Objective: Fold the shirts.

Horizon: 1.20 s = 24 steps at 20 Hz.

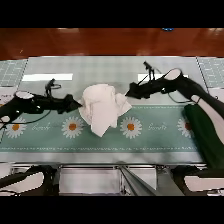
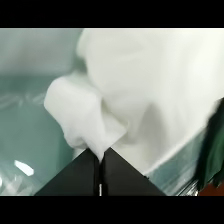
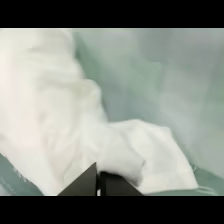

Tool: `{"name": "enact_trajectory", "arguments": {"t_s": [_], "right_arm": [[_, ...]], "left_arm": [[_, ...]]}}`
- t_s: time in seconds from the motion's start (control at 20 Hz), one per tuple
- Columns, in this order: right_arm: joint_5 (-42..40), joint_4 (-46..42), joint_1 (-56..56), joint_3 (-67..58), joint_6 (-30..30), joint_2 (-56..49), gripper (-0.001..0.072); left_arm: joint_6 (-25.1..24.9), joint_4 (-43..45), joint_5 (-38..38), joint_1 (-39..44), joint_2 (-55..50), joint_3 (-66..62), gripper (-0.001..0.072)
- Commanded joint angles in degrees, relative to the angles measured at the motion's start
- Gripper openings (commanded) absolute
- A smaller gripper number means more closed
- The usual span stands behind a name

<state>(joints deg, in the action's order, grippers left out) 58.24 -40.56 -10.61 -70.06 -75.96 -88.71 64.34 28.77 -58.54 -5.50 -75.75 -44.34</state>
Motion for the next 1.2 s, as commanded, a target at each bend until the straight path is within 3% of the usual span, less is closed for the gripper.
{"name": "enact_trajectory", "arguments": {"t_s": [0.0, 0.2, 0.35, 0.65, 0.85, 1.0, 1.15], "right_arm": [[7.26, -17.33, 4.31, -12.94, -8.59, 6.08, 0.0023], [11.72, -24.50, 5.51, -31.41, -11.13, 15.41, 0.0023], [14.38, -34.34, 5.51, -41.55, -12.33, 23.34, 0.0023], [18.58, -49.20, 5.51, -42.71, -12.85, 41.97, 0.0023], [20.31, -51.04, 5.51, -42.71, -12.98, 48.98, 0.0024], [25.14, -51.56, 5.51, -42.71, -12.92, 50.62, 0.0024], [30.12, -52.92, 5.51, -41.03, -12.46, 50.73, 0.0024]], "left_arm": [[2.89, -0.11, -3.74, -4.90, 4.59, -11.34, 0.0016], [9.14, 0.15, -4.46, -11.45, 10.32, -27.43, 0.0015], [9.46, 0.20, -8.28, -15.28, 15.28, -39.85, 0.0015], [9.46, 0.44, -9.60, -25.55, 30.75, -49.11, 0.0016], [9.51, 1.05, -8.09, -26.43, 40.89, -49.11, 0.0016], [13.40, 11.32, -8.55, -23.78, 47.58, -49.11, 0.0016], [18.23, 25.40, -13.79, -18.45, 52.37, -47.69, 0.0016]]}}
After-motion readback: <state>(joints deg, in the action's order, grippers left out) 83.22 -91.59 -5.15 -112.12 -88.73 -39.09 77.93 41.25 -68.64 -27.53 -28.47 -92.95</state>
